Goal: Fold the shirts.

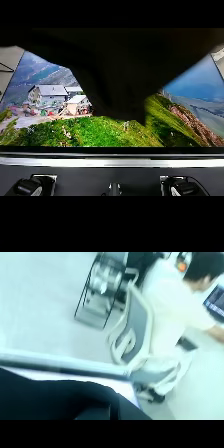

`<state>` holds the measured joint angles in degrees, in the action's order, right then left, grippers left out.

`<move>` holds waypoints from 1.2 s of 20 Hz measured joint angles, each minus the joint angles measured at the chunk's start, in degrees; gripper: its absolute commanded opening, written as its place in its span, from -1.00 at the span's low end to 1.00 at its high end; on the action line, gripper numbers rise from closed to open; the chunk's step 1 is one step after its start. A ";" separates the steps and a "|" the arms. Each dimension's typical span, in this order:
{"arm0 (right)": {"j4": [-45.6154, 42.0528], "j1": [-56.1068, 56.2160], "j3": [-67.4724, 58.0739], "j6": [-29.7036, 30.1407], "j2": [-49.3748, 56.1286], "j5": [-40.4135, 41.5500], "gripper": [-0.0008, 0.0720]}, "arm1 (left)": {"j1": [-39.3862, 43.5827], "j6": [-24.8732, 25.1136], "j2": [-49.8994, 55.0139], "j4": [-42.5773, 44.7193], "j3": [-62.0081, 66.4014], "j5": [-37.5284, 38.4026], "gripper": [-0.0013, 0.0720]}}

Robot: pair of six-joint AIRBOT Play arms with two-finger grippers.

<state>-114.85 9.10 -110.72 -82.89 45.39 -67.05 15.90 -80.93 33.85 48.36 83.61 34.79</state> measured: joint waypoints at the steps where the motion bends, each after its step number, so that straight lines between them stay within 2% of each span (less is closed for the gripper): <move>1: -0.74 0.00 -1.27 0.04 -0.61 -0.17 -0.94 | -0.31 -0.09 -0.26 0.52 0.96 0.46 -0.90; 5: -2.80 0.02 -3.80 1.01 -2.23 -0.70 -0.94 | -0.94 -1.49 -1.03 4.70 2.86 1.79 -0.90; 8: -3.80 0.00 -4.39 3.06 -1.81 -0.92 -0.94 | -1.11 -3.15 -0.44 9.92 2.99 5.81 -0.90; 12: -4.02 0.02 -4.68 5.25 2.73 -2.82 -0.93 | -1.14 -8.33 0.57 19.91 -0.22 12.63 -0.90; 18: -1.90 0.00 -4.66 4.72 22.38 -7.41 -0.89 | -1.55 -15.98 8.02 30.47 -10.10 15.87 -0.90; 24: 12.13 -0.02 -4.68 -0.02 44.41 -2.36 -0.89 | -6.91 -19.69 26.34 33.68 -12.85 14.16 -0.89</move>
<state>-102.72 9.08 -115.39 -82.91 89.80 -69.41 8.99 -100.62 60.18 82.04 70.76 48.95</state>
